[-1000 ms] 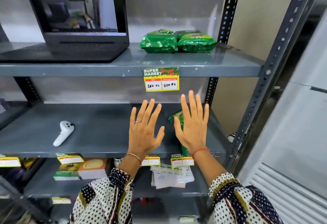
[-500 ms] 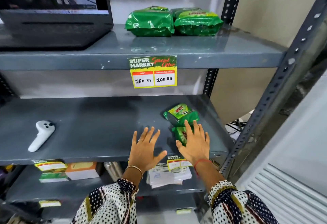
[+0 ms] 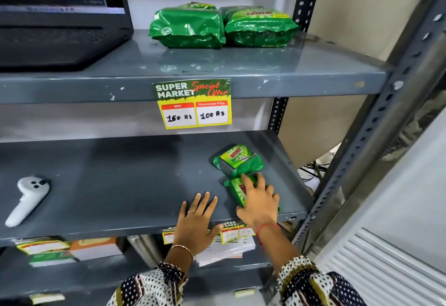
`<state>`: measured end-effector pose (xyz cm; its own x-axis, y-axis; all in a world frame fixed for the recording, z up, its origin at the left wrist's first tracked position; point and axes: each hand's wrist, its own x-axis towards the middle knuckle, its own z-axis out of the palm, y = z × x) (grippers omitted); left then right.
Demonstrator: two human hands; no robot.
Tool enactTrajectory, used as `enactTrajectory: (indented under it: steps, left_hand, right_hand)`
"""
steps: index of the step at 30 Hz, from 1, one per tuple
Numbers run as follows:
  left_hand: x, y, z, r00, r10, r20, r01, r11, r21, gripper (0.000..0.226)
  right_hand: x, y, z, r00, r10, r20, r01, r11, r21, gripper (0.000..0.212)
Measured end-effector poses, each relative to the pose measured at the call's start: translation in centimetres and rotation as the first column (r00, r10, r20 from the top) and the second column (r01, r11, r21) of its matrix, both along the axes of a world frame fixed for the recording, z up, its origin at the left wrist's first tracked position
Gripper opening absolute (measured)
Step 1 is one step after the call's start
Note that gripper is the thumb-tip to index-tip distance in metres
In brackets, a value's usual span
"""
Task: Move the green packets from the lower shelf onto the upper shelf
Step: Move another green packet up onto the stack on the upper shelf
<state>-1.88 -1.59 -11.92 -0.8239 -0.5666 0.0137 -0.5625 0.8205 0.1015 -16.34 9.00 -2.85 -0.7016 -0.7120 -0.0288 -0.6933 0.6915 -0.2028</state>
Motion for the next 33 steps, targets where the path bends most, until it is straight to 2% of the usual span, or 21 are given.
enactTrajectory:
  steps: [6,10,14,19,21,24,28,30,33]
  left_hand:
    - [0.4,-0.1,0.8,0.999,-0.014,-0.035,0.014,1.000,0.005,0.071]
    - [1.1,0.1,3.0,0.990,0.002,-0.141,-0.006,1.000,-0.028,0.069]
    - [2.4,0.5,6.7,0.970,-0.057,-0.237,0.031,0.993,-0.111,0.065]
    - [4.5,2.4,12.1,0.875,-0.135,-0.465,0.050,0.980,-0.191,0.044]
    - [5.7,3.5,14.0,0.792,-0.247,-0.559,0.063,0.943,-0.326,0.032]
    - [7.3,4.7,16.1,0.663,-0.421,-0.620,0.035,0.844,-0.535,0.021]
    - [7.4,5.1,20.6,0.532,-0.501,-0.682,-0.109,0.759,-0.642,0.019]
    - [6.8,5.1,23.4,0.508,-0.515,-0.691,-0.154,0.735,-0.661,0.025]
    - [5.5,4.7,26.7,0.543,-0.482,-0.688,-0.198,0.723,-0.662,0.037]
  right_hand:
    - [1.0,1.2,1.7,0.992,0.093,-0.082,-0.101,0.990,-0.094,0.085]
    - [2.0,2.2,3.2,0.976,0.157,-0.150,-0.178,0.974,-0.140,0.083]
    - [3.4,3.3,5.0,0.959,0.197,-0.202,-0.236,0.953,-0.189,0.083]
    - [5.8,6.0,7.2,0.919,0.239,-0.315,-0.341,0.882,-0.326,0.082]
    - [6.6,7.5,8.3,0.899,0.239,-0.366,-0.385,0.829,-0.405,0.080]
    - [7.5,9.8,9.9,0.854,0.210,-0.476,-0.472,0.697,-0.539,0.078]
    - [7.8,10.7,12.7,0.785,0.109,-0.610,-0.574,0.499,-0.650,0.075]
    - [7.4,10.2,14.8,0.747,0.064,-0.662,-0.622,0.420,-0.661,0.076]
    - [6.7,8.7,17.9,0.716,0.025,-0.697,-0.654,0.372,-0.659,0.074]
